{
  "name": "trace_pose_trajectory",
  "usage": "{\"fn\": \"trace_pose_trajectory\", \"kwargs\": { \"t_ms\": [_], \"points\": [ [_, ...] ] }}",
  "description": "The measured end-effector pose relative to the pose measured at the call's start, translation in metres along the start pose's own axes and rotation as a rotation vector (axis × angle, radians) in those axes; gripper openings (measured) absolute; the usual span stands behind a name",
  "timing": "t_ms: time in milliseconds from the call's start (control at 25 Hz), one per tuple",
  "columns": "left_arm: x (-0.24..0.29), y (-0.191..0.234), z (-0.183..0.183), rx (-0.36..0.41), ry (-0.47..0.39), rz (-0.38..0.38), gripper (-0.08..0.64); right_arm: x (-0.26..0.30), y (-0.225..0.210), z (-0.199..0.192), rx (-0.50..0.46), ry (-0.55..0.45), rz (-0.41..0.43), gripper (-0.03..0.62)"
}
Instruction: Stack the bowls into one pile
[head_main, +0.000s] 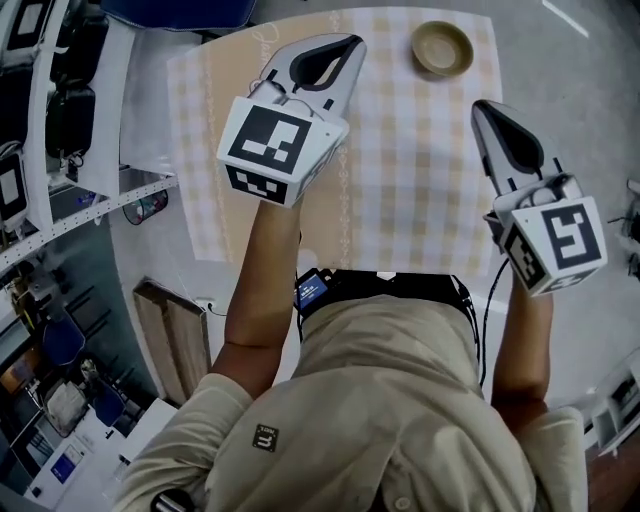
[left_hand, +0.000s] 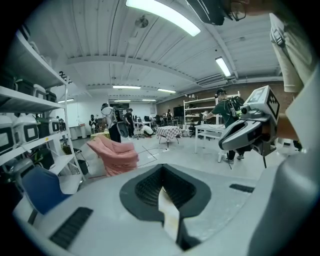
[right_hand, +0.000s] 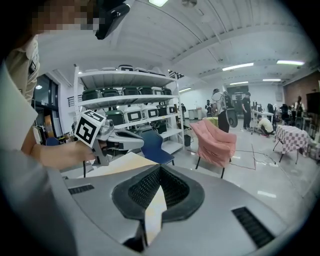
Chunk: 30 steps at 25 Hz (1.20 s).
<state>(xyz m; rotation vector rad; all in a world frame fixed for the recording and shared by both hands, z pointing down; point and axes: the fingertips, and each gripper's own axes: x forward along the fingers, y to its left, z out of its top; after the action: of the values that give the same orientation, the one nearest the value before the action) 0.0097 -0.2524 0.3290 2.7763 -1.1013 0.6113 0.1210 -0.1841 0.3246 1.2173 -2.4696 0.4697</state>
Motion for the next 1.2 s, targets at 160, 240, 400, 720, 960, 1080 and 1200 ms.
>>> {"fn": "trace_pose_trajectory", "kwargs": {
  "t_ms": [160, 240, 400, 720, 960, 1080, 1200],
  "points": [
    [-0.053, -0.009, 0.017, 0.008, -0.037, 0.003, 0.006, -0.016, 0.039, 0.020, -0.083, -0.021, 0.014, 0.003],
    [-0.083, -0.012, 0.026, 0.016, -0.061, 0.015, 0.006, -0.025, 0.062, 0.031, -0.131, -0.036, 0.022, 0.003],
    [-0.148, -0.019, 0.042, 0.035, -0.109, 0.040, 0.006, -0.045, 0.114, 0.055, -0.223, -0.078, 0.050, 0.003],
    [-0.262, -0.058, 0.072, 0.136, -0.186, 0.079, 0.006, -0.106, 0.194, 0.083, -0.311, -0.138, 0.067, 0.003],
    [-0.339, -0.076, 0.062, 0.162, -0.215, 0.106, 0.006, -0.132, 0.260, 0.081, -0.334, -0.137, 0.054, 0.003],
    [-0.377, -0.096, 0.066, 0.160, -0.227, 0.105, 0.006, -0.165, 0.294, 0.084, -0.364, -0.139, 0.065, 0.003],
    [-0.414, -0.114, 0.069, 0.159, -0.231, 0.108, 0.006, -0.193, 0.326, 0.083, -0.368, -0.126, 0.061, 0.003]
  ]
}}
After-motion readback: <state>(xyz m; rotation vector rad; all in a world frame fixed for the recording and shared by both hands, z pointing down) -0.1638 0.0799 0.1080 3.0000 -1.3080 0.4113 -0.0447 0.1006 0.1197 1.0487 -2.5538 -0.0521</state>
